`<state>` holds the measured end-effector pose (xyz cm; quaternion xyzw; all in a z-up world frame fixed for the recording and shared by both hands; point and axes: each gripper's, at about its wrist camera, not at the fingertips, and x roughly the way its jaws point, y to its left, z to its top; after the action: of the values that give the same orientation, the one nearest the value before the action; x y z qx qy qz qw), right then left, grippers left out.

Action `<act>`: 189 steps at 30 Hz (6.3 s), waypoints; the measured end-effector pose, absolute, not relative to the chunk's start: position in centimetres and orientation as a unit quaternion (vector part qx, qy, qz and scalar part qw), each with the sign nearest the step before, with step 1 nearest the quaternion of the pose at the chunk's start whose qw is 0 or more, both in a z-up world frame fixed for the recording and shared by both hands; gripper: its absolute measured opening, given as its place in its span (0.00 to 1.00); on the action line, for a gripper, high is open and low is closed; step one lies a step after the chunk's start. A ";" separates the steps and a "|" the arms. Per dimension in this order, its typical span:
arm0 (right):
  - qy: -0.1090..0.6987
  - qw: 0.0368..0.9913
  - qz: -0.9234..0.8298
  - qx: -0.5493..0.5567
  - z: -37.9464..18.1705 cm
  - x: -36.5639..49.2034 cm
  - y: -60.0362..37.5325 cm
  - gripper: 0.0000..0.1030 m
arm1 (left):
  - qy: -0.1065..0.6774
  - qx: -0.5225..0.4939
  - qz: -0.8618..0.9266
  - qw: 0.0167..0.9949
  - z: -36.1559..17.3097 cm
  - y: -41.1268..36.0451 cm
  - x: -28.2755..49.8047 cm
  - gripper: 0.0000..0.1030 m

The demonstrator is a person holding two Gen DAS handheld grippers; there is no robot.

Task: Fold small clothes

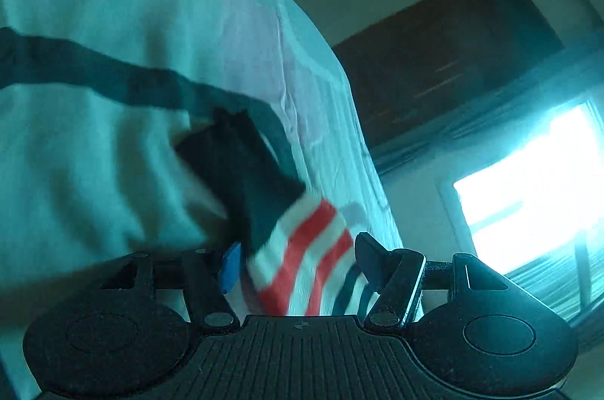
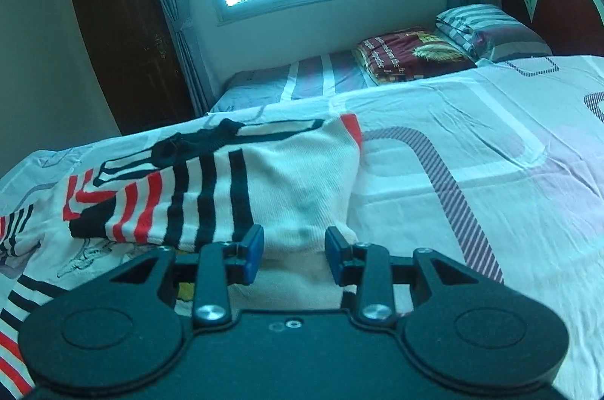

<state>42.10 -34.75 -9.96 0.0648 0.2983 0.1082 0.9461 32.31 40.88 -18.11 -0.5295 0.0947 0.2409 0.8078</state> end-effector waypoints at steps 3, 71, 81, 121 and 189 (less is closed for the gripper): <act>0.298 0.947 0.099 0.070 -10.1 42.8 -35.0 0.36 | 0.116 -0.503 0.269 0.813 -18.0 41.7 33.1 0.36; 0.269 0.935 0.137 0.183 -9.1 48.8 -29.3 0.04 | 0.307 0.059 0.040 0.949 -14.4 12.5 43.5 0.60; 0.337 0.922 0.110 0.157 -13.0 50.5 -30.5 0.09 | 0.289 0.059 0.013 0.955 -13.9 12.5 43.2 0.55; 0.355 0.916 0.154 0.102 -13.6 51.4 -28.6 0.14 | 0.306 0.006 0.073 0.949 -13.1 15.6 42.2 0.81; 0.293 0.942 0.153 -0.053 -12.5 55.2 -21.7 0.38 | 0.303 0.011 0.039 0.952 -13.2 11.9 49.5 0.92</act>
<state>55.21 -21.72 -12.55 -0.0529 0.2926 0.1530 0.9424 49.51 11.89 -13.16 0.0112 0.3025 0.0389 0.9523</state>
